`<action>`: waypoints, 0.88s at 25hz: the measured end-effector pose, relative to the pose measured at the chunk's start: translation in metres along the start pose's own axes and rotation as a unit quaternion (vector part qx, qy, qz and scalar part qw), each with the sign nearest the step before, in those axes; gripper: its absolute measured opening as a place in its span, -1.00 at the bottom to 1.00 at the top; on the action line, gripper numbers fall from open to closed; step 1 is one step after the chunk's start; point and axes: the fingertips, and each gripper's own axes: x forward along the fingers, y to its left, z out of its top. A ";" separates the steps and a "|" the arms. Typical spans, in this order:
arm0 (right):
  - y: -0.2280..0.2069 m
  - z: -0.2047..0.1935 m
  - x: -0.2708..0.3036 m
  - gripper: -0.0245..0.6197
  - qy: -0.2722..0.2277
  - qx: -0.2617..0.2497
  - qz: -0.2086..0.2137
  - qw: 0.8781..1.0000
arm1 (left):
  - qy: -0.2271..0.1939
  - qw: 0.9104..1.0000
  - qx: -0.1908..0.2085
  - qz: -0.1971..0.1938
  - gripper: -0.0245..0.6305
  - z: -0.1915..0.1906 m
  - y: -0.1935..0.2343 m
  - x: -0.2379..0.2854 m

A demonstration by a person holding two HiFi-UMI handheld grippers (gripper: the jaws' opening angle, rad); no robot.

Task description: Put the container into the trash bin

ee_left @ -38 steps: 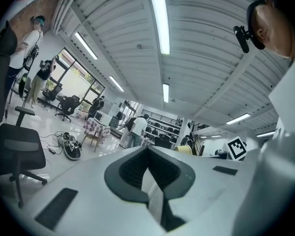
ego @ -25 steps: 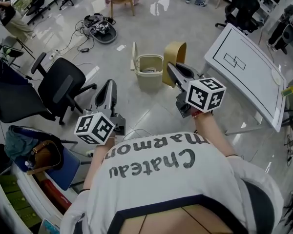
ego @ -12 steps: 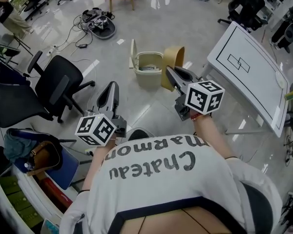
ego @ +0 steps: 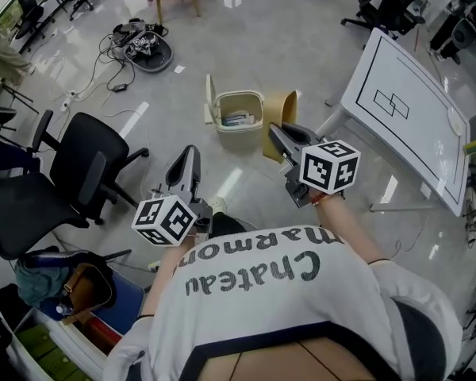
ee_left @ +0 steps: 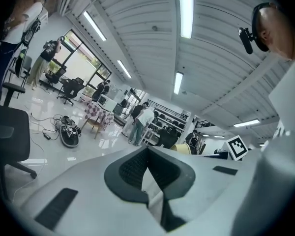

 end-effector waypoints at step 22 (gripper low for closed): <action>0.013 0.079 0.152 -0.81 -0.048 0.004 -0.053 0.997 | 0.031 0.994 0.038 -0.093 -0.85 0.116 0.118 0.119</action>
